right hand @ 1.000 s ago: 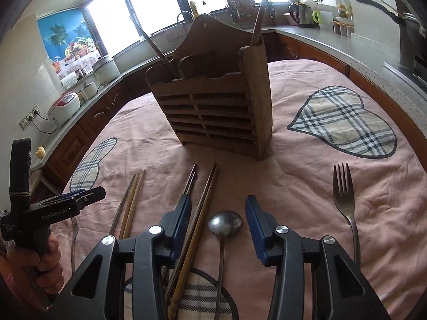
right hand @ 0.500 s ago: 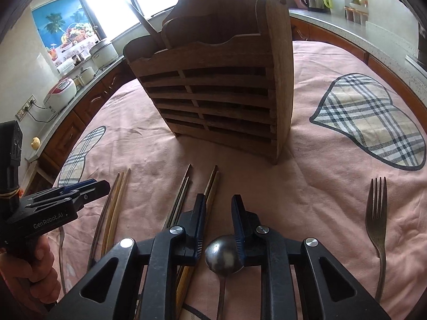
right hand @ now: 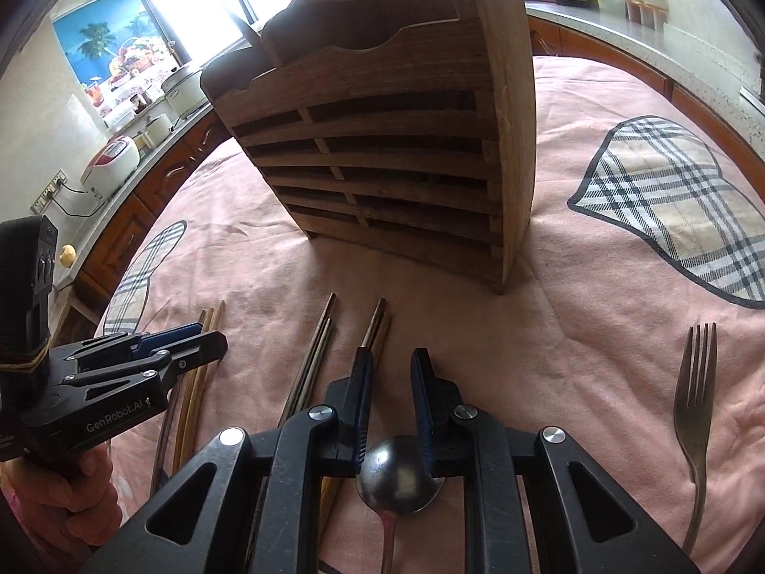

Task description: Organize utensils

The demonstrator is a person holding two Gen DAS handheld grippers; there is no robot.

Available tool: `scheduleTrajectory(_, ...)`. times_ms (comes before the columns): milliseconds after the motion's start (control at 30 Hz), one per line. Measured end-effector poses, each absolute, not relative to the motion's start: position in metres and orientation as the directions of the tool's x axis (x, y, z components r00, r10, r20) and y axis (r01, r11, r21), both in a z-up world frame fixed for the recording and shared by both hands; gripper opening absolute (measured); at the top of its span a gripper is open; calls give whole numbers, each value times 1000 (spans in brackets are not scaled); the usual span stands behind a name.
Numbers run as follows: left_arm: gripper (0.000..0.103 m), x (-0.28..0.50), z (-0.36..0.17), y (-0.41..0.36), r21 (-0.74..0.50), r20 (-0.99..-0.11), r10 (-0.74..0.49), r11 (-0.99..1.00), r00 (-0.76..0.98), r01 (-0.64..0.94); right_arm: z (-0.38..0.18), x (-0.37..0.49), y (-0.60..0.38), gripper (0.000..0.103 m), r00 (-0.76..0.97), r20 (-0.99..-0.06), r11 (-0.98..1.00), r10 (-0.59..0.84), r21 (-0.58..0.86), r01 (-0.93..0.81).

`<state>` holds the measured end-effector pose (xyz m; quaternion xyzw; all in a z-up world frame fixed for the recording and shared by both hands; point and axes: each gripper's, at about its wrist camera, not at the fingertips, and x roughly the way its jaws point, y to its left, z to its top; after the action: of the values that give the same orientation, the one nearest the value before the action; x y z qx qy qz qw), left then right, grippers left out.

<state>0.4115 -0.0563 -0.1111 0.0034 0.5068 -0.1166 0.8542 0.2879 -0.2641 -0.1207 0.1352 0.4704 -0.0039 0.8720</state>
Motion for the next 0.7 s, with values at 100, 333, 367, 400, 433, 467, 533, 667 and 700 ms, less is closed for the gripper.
scheduleTrajectory(100,25,414,-112,-62,-78,-868,-174,973,465,218,-121,290,-262,17,551,-827,968,113,217,127)
scheduleTrajectory(333,11,423,-114,-78,-27,-869,-155,963,471,267,-122,301,-256,11,545,-831,976,111,194,98)
scheduleTrajectory(367,9,423,-114,-76,-42,-867,-166,964,469,263,-122,300,-255,7,543,-833,978,106,187,96)
scheduleTrajectory(400,6,422,-113,-74,-62,-865,-181,964,468,259,-122,300,-255,5,540,-833,976,118,197,90)
scheduleTrajectory(433,4,421,-113,-71,-84,-862,-199,963,466,255,-121,299,-255,5,542,-832,975,119,201,93)
scheduleTrajectory(467,4,419,-113,-67,-104,-860,-213,963,465,249,-121,297,-255,5,545,-830,975,118,202,95)
scheduleTrajectory(533,4,414,-109,-60,-137,-849,-242,960,471,245,-118,294,-256,0,554,-823,972,126,214,97)
scheduleTrajectory(667,4,405,-101,-50,-168,-837,-268,955,477,243,-109,287,-258,0,574,-809,970,123,221,103)
scheduleTrajectory(700,4,404,-100,-48,-173,-838,-271,955,473,241,-108,287,-259,0,575,-810,970,119,217,106)
